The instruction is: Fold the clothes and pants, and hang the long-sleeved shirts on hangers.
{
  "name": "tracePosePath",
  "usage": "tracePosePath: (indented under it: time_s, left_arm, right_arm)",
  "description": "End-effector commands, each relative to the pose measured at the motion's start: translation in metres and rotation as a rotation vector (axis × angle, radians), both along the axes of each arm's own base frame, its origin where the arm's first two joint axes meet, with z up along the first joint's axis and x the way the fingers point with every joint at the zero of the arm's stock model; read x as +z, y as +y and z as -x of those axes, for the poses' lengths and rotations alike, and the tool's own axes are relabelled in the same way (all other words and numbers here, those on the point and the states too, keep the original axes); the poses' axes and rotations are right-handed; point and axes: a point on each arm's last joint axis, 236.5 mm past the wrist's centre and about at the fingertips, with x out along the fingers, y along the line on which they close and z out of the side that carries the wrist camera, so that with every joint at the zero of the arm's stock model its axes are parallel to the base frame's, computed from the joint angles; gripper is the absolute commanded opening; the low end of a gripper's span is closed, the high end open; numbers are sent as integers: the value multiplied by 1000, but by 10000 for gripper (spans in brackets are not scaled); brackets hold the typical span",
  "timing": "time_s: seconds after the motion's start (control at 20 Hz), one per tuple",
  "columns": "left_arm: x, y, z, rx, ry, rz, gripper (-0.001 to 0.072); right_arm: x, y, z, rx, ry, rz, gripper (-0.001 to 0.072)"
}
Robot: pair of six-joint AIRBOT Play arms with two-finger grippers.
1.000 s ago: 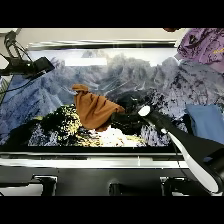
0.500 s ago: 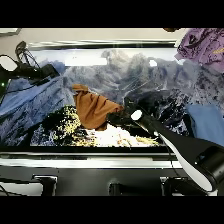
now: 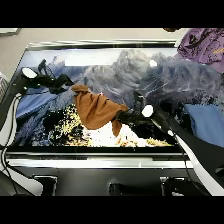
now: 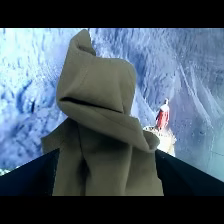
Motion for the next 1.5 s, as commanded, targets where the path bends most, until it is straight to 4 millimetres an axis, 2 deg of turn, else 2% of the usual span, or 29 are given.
tracePosePath:
  time_s: [0.0, 0.05, 0.1, 0.2, 0.25, 0.3, 0.35, 0.4, 0.45, 0.5, 0.55, 0.6, 0.7, 0.8, 0.9, 0.95, 1.0, 1.1, 1.25, 1.35, 1.45]
  left_arm:
    - [-33, -15, -7, 19, 39, 67, 719]
    - [-38, -16, -11, 31, 28, 66, 698]
    - [-40, -17, -17, 44, 12, 60, 603]
    - [-43, -18, -27, 68, -24, 50, 575]
    - [-44, -20, -31, 76, -37, 47, 529]
    - [-47, -22, -32, 77, -41, 44, 363]
    - [-50, -25, -33, 76, -41, 43, 142]
    - [-48, -28, -33, 74, -42, 50, 13]
    - [-40, -28, -34, 68, -49, 56, 13]
    - [-23, -25, -38, 63, -76, 55, 11]
    - [1, -18, -44, 69, -127, 45, 10]
    - [33, -5, -51, 69, -193, 11, 9]
    - [110, 24, -55, 59, -329, -78, 9]
    - [196, 50, -45, 61, -469, -175, 9]
    - [290, 75, -18, 114, -622, -277, 9]
    - [335, 86, 4, 145, -702, -328, 9]
    - [374, 94, 30, 168, -771, -384, 9]
    - [434, 103, 85, 231, -874, -439, 10]
    - [489, 107, 164, 292, -955, -482, 11]
    - [509, 106, 208, 305, -987, -502, 11]
    - [514, 110, 238, 347, -975, -501, 11]
  right_arm:
    - [-3, -12, 12, 39, 34, 51, 24]
    - [-3, -12, 15, 45, 43, 53, 24]
    - [-4, -12, 18, 52, 52, 56, 24]
    - [-5, -13, 22, 63, 65, 62, 24]
    - [-4, -14, 22, 67, 63, 66, 24]
    - [-1, -15, 22, 70, 56, 67, 23]
    - [2, -15, 22, 70, 45, 69, 23]
    - [7, -21, 19, 61, 24, 89, 23]
    - [13, -31, 15, 44, -7, 129, 23]
    - [23, -49, 9, 20, -54, 194, 22]
    - [38, -70, 0, 5, -118, 279, 22]
    - [62, -95, -12, -8, -202, 381, 22]
    - [128, -134, -36, -28, -388, 541, 22]
    - [217, -165, -55, -93, -594, 643, 23]
    - [301, -186, -56, -184, -769, 668, 23]
    - [338, -195, -50, -227, -836, 663, 23]
    - [368, -203, -41, -260, -888, 659, 23]
    - [419, -216, -16, -312, -983, 624, 23]
    - [474, -237, 30, -377, -1099, 567, 23]
    - [501, -251, 61, -422, -1173, 524, 23]
    - [511, -258, 78, -443, -1204, 504, 23]
